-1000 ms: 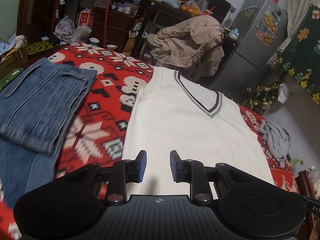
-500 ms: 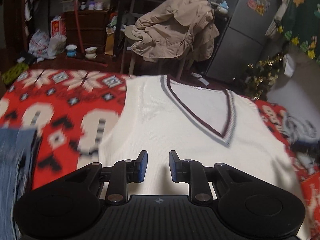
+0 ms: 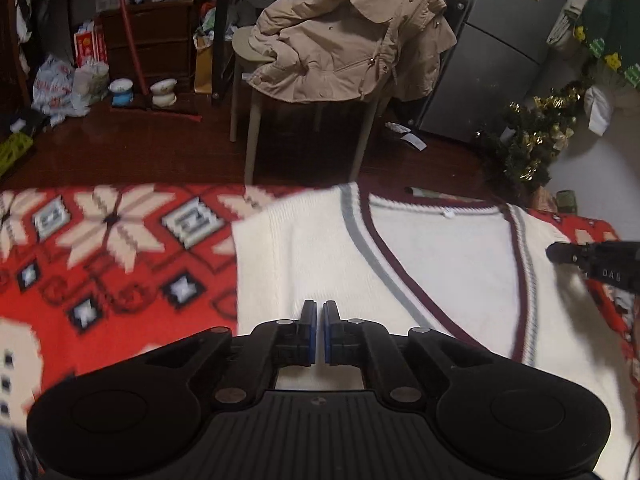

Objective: Fold clothes

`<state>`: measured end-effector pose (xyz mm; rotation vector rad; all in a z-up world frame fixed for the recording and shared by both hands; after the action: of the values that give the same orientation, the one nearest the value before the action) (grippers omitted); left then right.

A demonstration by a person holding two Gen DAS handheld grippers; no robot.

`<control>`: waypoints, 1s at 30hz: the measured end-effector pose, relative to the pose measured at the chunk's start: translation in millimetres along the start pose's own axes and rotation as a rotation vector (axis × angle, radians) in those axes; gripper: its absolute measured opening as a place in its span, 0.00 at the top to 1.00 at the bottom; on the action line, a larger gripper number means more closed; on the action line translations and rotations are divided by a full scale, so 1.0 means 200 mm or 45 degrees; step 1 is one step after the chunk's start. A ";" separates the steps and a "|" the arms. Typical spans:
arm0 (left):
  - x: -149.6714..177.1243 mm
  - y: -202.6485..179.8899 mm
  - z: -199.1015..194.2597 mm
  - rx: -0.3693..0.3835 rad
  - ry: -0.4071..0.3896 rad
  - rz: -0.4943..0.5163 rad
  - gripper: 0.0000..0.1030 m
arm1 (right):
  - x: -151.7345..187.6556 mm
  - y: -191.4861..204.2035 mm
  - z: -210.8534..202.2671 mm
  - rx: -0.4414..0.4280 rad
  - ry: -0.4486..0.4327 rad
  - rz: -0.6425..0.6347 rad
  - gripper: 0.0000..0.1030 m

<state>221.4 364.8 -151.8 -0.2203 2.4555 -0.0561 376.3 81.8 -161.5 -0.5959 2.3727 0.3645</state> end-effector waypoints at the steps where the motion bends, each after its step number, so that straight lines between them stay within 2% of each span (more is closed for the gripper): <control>1: -0.02 0.00 0.01 -0.007 0.000 0.011 0.94 | -0.01 -0.01 0.04 0.002 0.002 0.011 0.97; 4: -0.06 0.01 0.04 -0.026 0.002 0.040 0.94 | -0.09 -0.05 0.12 0.001 -0.020 0.048 1.00; 7: -0.08 0.02 0.05 -0.035 0.005 0.046 0.94 | -0.17 -0.11 0.19 0.025 -0.031 0.094 1.00; 8: -0.08 0.03 0.05 -0.033 0.006 0.043 0.94 | -0.19 -0.13 0.21 0.033 -0.034 0.110 0.97; 12: -0.05 0.05 0.02 -0.011 -0.010 0.047 0.94 | -0.21 -0.21 0.10 -0.031 -0.061 0.159 0.96; 16: -0.02 0.06 0.00 0.005 -0.006 0.041 0.94 | -0.08 -0.21 -0.03 -0.052 0.010 0.039 0.96; 21: -0.02 0.05 -0.01 0.011 0.007 0.038 0.94 | 0.01 -0.16 0.00 -0.043 0.053 -0.031 0.96; 30: -0.09 0.07 0.06 0.020 0.015 0.040 0.94 | -0.16 -0.11 0.19 0.017 -0.001 -0.042 0.98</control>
<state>239.7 381.7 -150.9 -0.1746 2.4683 -0.0635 429.3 89.2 -171.0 -0.6281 2.3599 0.3344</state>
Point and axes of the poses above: each gripper's, at about its wrist camera, not at the fingertips, and z roughly the way its jaws point, y to its left, x to its underside, the point moved 2 cm from there along z, roughly the way its jaws point, and after that the axes turned 7 degrees about z, right-handed, at the moved point
